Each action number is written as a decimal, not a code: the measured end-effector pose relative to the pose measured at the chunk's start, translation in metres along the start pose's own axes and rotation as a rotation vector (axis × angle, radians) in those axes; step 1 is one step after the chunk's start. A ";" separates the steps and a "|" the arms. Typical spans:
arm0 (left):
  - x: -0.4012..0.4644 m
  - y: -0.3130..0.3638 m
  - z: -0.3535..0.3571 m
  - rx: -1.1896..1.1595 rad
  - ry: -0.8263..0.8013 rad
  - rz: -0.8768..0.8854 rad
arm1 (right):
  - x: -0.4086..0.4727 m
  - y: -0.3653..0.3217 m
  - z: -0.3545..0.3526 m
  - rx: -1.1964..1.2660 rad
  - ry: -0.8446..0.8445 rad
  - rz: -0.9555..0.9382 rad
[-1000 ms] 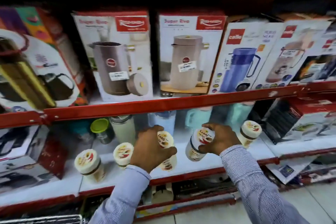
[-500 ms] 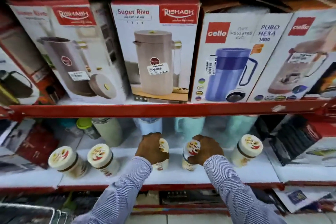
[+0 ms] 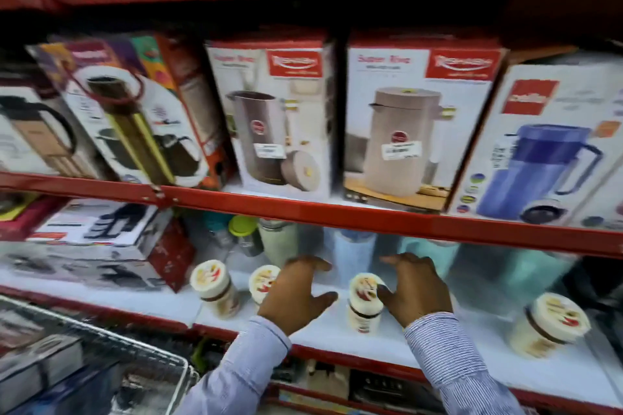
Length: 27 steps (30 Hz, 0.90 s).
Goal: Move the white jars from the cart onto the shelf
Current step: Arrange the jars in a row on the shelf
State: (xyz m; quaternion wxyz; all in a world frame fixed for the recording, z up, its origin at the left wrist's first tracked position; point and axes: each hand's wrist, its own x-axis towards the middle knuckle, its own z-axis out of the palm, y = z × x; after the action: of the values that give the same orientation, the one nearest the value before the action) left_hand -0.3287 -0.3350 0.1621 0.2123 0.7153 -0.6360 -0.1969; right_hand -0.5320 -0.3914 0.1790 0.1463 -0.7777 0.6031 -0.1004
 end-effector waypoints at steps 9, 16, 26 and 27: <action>-0.025 -0.165 -0.112 0.076 0.155 -0.201 | 0.018 -0.143 0.062 0.093 -0.222 -0.115; -0.022 -0.211 -0.111 0.106 0.063 -0.215 | 0.032 -0.206 0.104 0.008 -0.351 -0.054; -0.005 -0.220 -0.097 0.139 -0.001 -0.197 | 0.036 -0.233 0.127 -0.065 -0.274 0.017; -0.001 -0.223 -0.099 0.108 -0.020 -0.192 | 0.037 -0.234 0.125 -0.058 -0.279 0.014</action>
State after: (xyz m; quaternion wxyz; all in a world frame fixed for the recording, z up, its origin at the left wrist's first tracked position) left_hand -0.0901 -0.3061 0.1213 0.1473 0.7814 -0.5761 -0.1890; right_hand -0.2688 -0.3602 0.1427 0.2069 -0.7838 0.5849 0.0273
